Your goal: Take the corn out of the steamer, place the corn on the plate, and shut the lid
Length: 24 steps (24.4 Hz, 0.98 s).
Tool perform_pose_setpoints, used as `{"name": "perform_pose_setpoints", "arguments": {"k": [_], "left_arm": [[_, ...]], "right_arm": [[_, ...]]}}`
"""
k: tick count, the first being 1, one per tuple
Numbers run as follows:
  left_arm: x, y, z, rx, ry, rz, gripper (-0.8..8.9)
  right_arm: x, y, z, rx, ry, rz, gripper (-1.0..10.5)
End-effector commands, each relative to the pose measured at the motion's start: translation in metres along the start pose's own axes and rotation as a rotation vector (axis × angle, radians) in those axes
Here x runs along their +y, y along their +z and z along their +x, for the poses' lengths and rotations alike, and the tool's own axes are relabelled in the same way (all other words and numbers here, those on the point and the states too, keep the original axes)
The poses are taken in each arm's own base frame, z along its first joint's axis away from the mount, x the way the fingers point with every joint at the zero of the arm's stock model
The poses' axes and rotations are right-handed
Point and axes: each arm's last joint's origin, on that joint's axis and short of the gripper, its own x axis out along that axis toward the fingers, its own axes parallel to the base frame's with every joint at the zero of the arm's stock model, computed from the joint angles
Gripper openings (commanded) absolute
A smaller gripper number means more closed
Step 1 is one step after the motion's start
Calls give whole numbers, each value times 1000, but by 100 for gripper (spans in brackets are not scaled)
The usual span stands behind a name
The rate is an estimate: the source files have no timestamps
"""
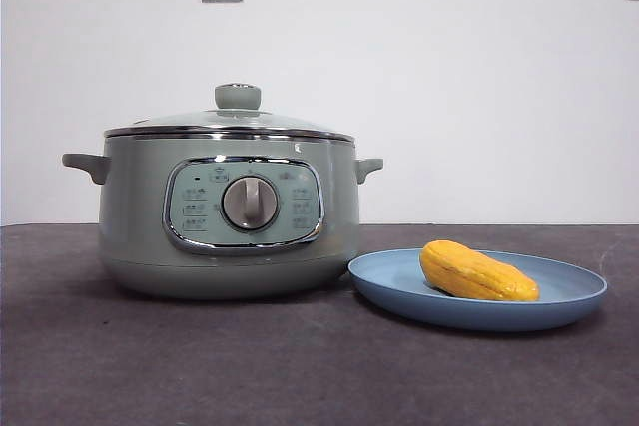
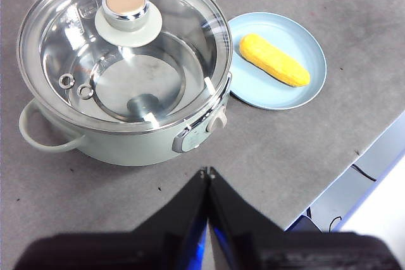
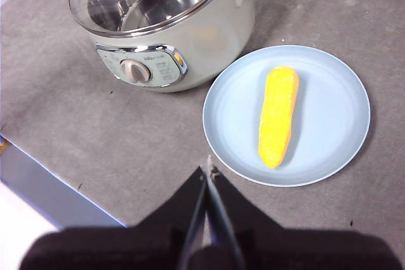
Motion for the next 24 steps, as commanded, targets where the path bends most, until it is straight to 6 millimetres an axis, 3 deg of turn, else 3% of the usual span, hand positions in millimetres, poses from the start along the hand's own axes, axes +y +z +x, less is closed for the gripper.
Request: {"name": "perform_pose_setpoints", "arguments": {"k": [1,13,19,24], "left_arm": [[1,-1,1,3,2,-4,-4],[2,4,0,-53,50,46,-4],[18,19,-22,-361,271,170,-4],[31,-6,-31,-663,422,201,-4]], "right_arm": [[0,0,0,-4,0,-6,2],[0,0,0,-3,0,-5,1],[0,0,0,-4,0,-6,2],[0,0,0,-3,0,-5,1]]}}
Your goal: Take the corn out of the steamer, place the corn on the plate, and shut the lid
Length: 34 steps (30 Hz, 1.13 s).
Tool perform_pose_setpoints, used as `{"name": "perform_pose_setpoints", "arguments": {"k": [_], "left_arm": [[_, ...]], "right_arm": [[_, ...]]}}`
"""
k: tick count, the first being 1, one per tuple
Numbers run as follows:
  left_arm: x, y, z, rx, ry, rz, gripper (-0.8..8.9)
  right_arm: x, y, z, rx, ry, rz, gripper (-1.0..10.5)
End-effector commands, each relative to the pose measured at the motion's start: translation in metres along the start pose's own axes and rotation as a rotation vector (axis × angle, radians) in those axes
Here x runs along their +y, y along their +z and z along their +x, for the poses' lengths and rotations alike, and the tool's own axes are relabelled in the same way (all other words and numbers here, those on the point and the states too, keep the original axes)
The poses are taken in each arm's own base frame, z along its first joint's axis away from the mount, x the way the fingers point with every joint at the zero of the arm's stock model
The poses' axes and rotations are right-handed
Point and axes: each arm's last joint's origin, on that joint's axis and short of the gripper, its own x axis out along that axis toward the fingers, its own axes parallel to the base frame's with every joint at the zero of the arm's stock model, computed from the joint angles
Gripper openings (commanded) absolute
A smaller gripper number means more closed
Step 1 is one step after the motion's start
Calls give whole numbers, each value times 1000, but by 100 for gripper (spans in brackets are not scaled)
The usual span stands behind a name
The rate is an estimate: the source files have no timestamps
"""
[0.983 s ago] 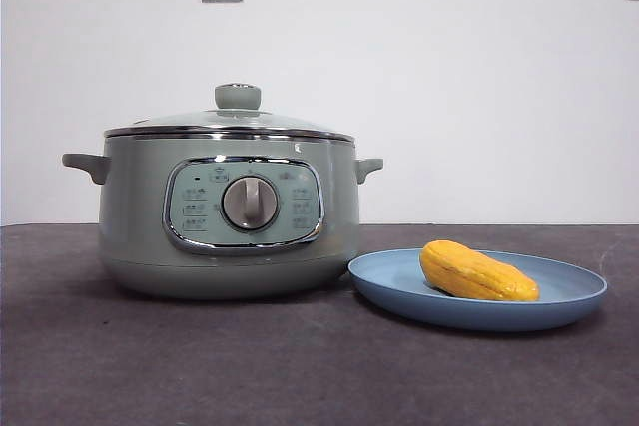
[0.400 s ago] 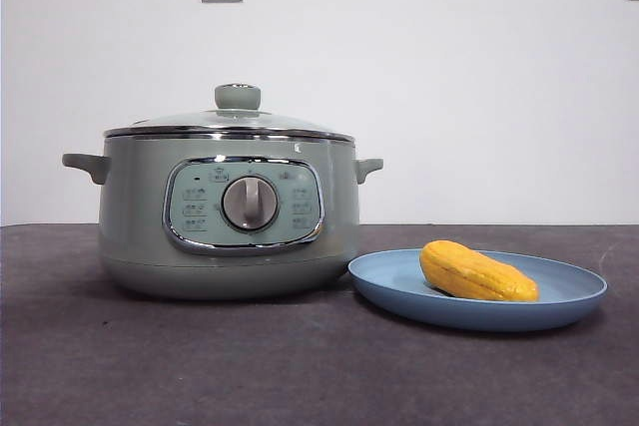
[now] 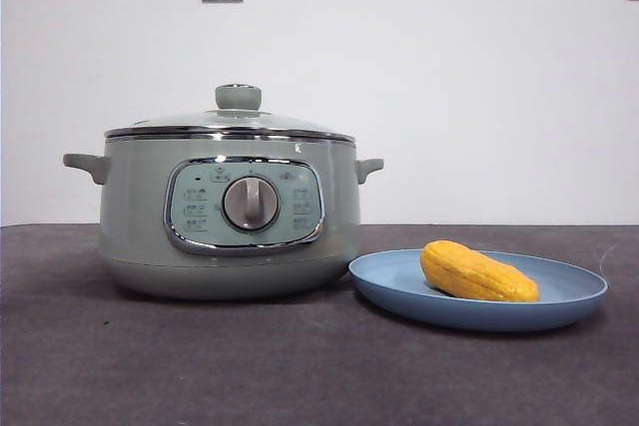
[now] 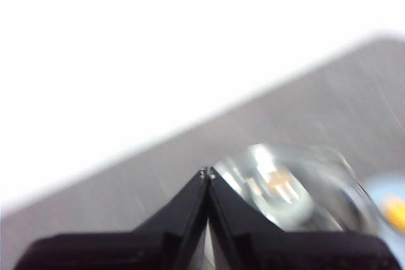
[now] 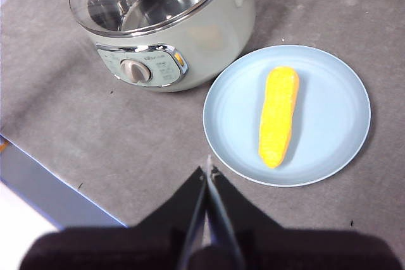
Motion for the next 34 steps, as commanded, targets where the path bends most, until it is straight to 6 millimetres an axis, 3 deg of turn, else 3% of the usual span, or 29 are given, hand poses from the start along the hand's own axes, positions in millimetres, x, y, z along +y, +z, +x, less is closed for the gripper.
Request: {"name": "perform_pose_setpoints", "arguments": {"k": [1,10,15,25,30,34], "left_arm": [[3,-25,-5,-121,89,41,-4],[-11,-148,-15,-104,274,37,-4],[-23,-204,-18,-41,308,12,-4],[-41,-272,-16,33,316,-77,-4],[-46,-285,-18,117,297,-125,-4],[-45,-282,-19,81,300,-116,-4]], "right_arm": [[0,0,0,-3,0,-5,1],[0,0,0,-3,0,-5,2],[0,0,0,-3,-1,-5,1],[0,0,0,-3,0,-5,1],[0,0,0,-3,0,-5,1],[0,0,0,-3,0,-5,1]]}}
